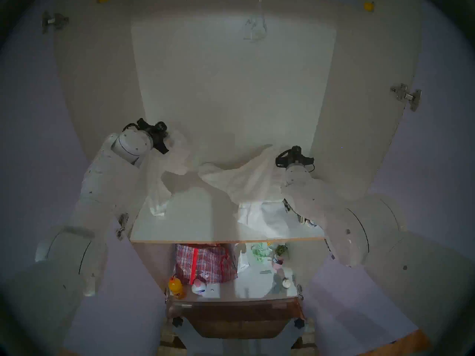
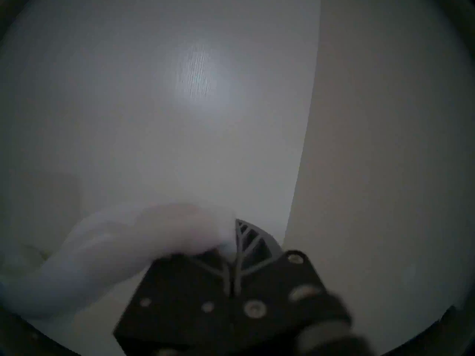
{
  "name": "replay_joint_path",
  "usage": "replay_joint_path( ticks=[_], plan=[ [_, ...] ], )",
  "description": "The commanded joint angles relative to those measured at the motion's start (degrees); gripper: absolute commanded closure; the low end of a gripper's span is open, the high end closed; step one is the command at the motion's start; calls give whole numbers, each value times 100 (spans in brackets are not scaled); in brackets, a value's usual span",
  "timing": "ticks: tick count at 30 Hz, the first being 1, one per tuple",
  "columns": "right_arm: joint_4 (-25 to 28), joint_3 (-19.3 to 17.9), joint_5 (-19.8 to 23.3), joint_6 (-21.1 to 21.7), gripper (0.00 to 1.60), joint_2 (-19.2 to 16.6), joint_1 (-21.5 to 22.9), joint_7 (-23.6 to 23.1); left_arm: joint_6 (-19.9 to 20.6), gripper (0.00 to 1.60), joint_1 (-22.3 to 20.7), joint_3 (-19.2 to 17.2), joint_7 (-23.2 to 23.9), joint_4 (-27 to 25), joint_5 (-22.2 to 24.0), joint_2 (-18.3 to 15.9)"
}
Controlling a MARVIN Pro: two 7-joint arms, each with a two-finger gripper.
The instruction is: Sort tops into two piles: light colors and dark colors
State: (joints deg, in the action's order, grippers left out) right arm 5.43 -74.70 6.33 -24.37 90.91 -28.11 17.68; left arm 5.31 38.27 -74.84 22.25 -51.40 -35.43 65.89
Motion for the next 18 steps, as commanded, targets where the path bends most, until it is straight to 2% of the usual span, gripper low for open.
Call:
replay_joint_path(
  ticks=[1,7,8,9,10,11,12,13,14,18],
  plan=[
    [135,-40,38,-112,160,43,67,60,-366,160,-557,644,-95,624,-694,29],
    [162,-70,62,-187,160,108,-23,80,-614,160,-759,1074,1,1708,-1585,276],
    [170,-77,69,-207,160,119,-30,71,-620,159,-705,1097,18,1749,-1655,284],
    [187,-90,78,-244,160,129,-36,72,-715,136,-794,1173,43,2013,-1812,334],
    [201,-98,84,-273,160,138,-35,82,-749,122,-812,1190,72,2140,-1923,363],
    [212,-108,91,-294,160,147,-30,80,-806,95,-874,1195,89,2340,-2006,411],
    [224,-101,84,-321,160,153,-26,71,-874,95,-945,1242,109,2537,-2126,445],
    [233,-99,81,-342,160,158,-26,78,-955,9,-1034,1299,133,2737,-2216,488],
    [236,-93,75,-344,160,161,-23,82,-1005,0,-1058,1287,132,2816,-2207,508],
    [260,-95,82,-375,160,192,-31,29,-1286,0,-1306,1262,173,3176,-2215,637]
  ],
)
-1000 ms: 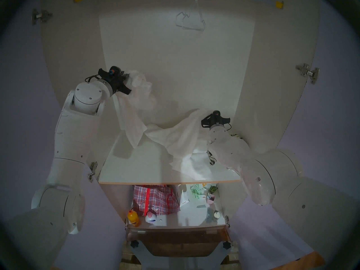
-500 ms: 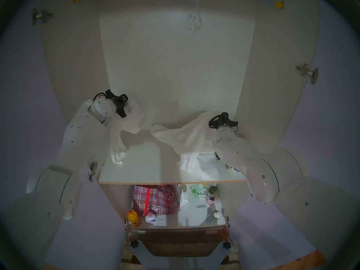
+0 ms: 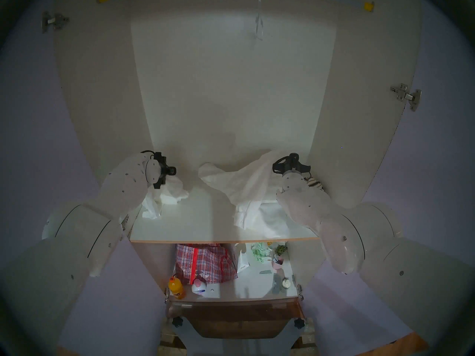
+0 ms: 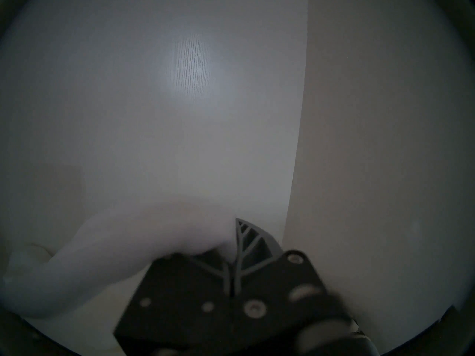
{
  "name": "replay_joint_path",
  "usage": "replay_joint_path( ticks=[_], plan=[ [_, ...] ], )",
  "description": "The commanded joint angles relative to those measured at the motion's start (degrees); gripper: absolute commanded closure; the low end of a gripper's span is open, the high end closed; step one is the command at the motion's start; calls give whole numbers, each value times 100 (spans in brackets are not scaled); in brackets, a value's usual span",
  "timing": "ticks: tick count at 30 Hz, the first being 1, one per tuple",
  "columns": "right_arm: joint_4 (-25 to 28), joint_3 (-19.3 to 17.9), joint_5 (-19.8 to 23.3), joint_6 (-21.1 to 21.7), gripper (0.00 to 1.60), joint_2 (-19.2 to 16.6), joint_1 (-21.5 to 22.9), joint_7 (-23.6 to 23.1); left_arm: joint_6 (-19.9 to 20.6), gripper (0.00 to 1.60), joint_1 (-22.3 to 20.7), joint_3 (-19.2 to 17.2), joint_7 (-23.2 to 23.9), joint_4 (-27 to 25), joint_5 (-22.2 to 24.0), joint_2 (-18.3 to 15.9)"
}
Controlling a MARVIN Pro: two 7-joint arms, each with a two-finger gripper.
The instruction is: Sort tops into two piles: light colors and dark colors
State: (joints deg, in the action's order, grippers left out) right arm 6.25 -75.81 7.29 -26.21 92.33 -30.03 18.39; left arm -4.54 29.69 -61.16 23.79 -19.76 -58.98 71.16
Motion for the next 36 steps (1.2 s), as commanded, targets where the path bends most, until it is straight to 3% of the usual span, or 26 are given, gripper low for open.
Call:
replay_joint_path(
  ticks=[1,5,7,8,9,11,12,14,17,19,27,31,36],
  plan=[
    [184,6,-3,-184,160,66,170,-50,-328,0,-509,-191,0,94,218,161],
    [220,1,5,-193,160,164,194,-88,-513,0,-762,-712,-56,355,642,342],
    [256,-41,52,-212,160,225,198,-116,-696,0,-831,-1121,-15,473,1094,399],
    [256,-41,52,-212,160,225,198,-116,-696,0,-831,-1121,-15,473,1094,399],
    [273,-37,51,-204,160,270,223,-112,-713,0,-843,-1481,7,511,1475,456],
    [310,-43,60,-228,160,329,246,-125,-797,0,-885,-1662,34,515,1782,450],
    [331,-50,71,-255,160,350,250,-130,-904,0,-875,-1616,12,473,1823,412],
    [354,-35,57,-276,160,364,247,-135,-1229,0,-725,-579,104,284,997,191],
    [369,-42,65,-271,160,378,239,-138,-1549,0,-556,-379,223,131,1033,-1],
    [395,-75,103,-266,160,399,250,-136,-1914,0,-527,-937,606,114,1625,27],
    [500,-507,441,-43,160,468,544,-144,-2853,0,-40,-1513,1370,364,2689,77],
    [534,-901,608,92,160,462,738,-252,-3077,0,277,-2024,1386,364,3389,205],
    [546,-1310,730,364,160,478,932,-372,-3136,0,631,-2347,1389,236,4008,265]
  ],
)
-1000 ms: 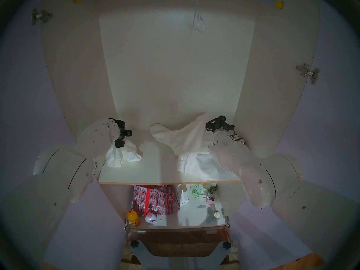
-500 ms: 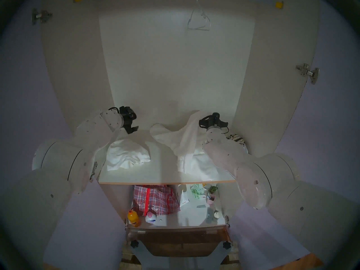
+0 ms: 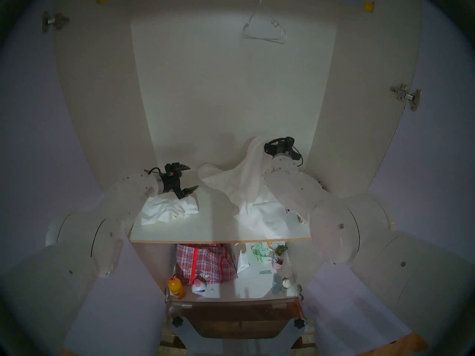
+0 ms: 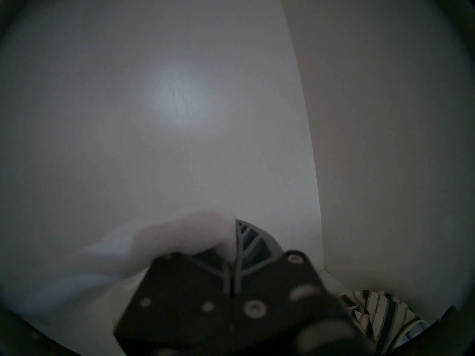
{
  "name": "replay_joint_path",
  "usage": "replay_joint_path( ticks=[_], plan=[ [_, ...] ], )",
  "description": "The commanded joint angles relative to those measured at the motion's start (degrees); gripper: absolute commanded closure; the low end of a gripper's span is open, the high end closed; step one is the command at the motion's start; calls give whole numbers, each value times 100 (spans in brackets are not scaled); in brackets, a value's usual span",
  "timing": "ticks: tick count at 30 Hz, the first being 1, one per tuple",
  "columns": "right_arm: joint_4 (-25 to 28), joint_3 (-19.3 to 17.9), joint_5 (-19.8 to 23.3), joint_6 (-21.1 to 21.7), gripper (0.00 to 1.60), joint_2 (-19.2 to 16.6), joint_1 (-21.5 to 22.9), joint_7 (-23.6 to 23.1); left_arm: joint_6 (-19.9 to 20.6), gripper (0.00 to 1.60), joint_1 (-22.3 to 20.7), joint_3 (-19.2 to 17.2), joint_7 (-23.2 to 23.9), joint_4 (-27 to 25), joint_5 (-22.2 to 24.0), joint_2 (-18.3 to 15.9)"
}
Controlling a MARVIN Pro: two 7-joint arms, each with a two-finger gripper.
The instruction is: Sort tops into two piles: light colors and dark colors
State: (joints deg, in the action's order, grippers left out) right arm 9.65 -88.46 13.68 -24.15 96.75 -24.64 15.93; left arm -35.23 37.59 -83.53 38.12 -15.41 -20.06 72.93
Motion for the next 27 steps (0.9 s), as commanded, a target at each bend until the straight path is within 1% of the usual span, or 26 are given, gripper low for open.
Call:
replay_joint_path(
  ticks=[1,2,4,5,7,9,10,13,15,17,22,27],
  plan=[
    [202,-79,86,188,160,46,410,-138,-75,0,-114,-156,-34,-219,189,94],
    [173,-167,129,311,160,85,463,-103,-64,0,-54,-374,42,-200,468,154],
    [176,-243,155,376,160,139,522,-98,-91,0,2,-445,40,-263,613,187],
    [178,-340,218,454,160,192,575,-63,-75,0,27,-565,4,-250,779,254],
    [174,-483,336,626,160,258,675,-56,-117,0,85,-626,62,-294,932,309],
    [164,-619,361,778,160,301,769,-31,-103,0,148,-665,70,-330,1090,379],
    [130,-732,422,947,160,344,833,-36,-99,0,179,-669,78,-335,1158,425],
    [109,-972,516,1251,160,406,969,-101,-85,0,226,-620,120,-394,1159,501],
    [111,-1143,564,1520,160,430,1057,-181,-56,0,235,-584,276,-414,1150,526],
    [129,-1287,604,1770,160,469,1144,-283,0,0,250,-476,380,-427,1045,509],
    [132,-1637,682,2643,160,504,1359,-398,44,0,282,-298,500,-485,1005,452],
    [154,-1855,779,3440,160,549,1439,-410,180,0,164,-378,527,-514,1097,503]
  ],
)
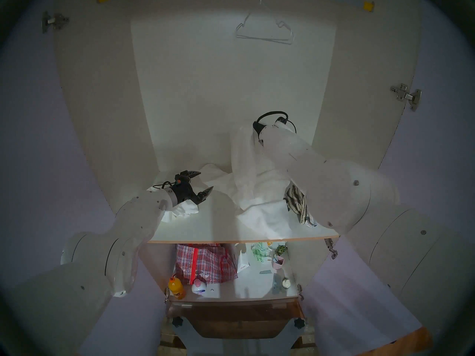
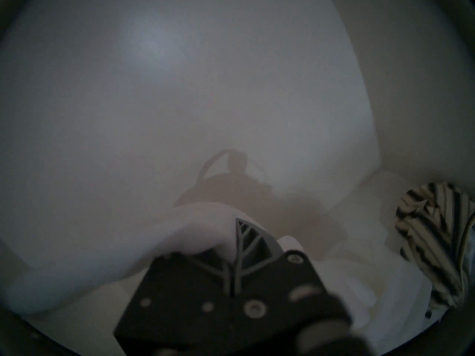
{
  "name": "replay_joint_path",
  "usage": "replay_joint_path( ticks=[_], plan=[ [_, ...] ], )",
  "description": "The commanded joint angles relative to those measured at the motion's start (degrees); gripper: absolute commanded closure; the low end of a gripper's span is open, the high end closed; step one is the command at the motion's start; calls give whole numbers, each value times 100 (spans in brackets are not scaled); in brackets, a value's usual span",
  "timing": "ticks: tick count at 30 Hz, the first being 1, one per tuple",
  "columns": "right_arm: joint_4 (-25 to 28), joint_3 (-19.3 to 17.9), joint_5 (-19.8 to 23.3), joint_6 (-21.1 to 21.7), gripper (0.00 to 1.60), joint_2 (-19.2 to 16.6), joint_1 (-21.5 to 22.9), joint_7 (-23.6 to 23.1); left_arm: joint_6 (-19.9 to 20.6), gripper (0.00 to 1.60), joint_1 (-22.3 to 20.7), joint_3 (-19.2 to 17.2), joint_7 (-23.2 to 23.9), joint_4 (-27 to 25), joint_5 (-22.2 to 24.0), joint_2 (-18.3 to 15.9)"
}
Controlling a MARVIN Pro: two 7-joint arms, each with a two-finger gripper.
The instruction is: Sort tops into two piles: light colors and dark colors
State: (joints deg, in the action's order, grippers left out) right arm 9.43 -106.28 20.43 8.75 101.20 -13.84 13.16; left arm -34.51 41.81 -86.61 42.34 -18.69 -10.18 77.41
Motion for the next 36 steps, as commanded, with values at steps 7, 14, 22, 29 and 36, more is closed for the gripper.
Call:
replay_joint_path(
  ticks=[7,14,22,29,36],
  plan=[
    [327,-245,240,849,160,155,473,-160,267,0,-366,41,151,-226,-40,45],
    [409,-45,19,959,160,95,321,118,473,0,-326,261,162,-182,-281,-61],
    [448,-130,144,1675,160,166,303,150,602,0,-101,306,61,-12,-288,136],
    [682,-52,76,1790,160,261,185,12,635,0,-99,-63,47,47,-55,202],
    [858,77,15,1878,160,248,4,-126,684,0,-111,-563,222,-13,287,-70]
  ],
)
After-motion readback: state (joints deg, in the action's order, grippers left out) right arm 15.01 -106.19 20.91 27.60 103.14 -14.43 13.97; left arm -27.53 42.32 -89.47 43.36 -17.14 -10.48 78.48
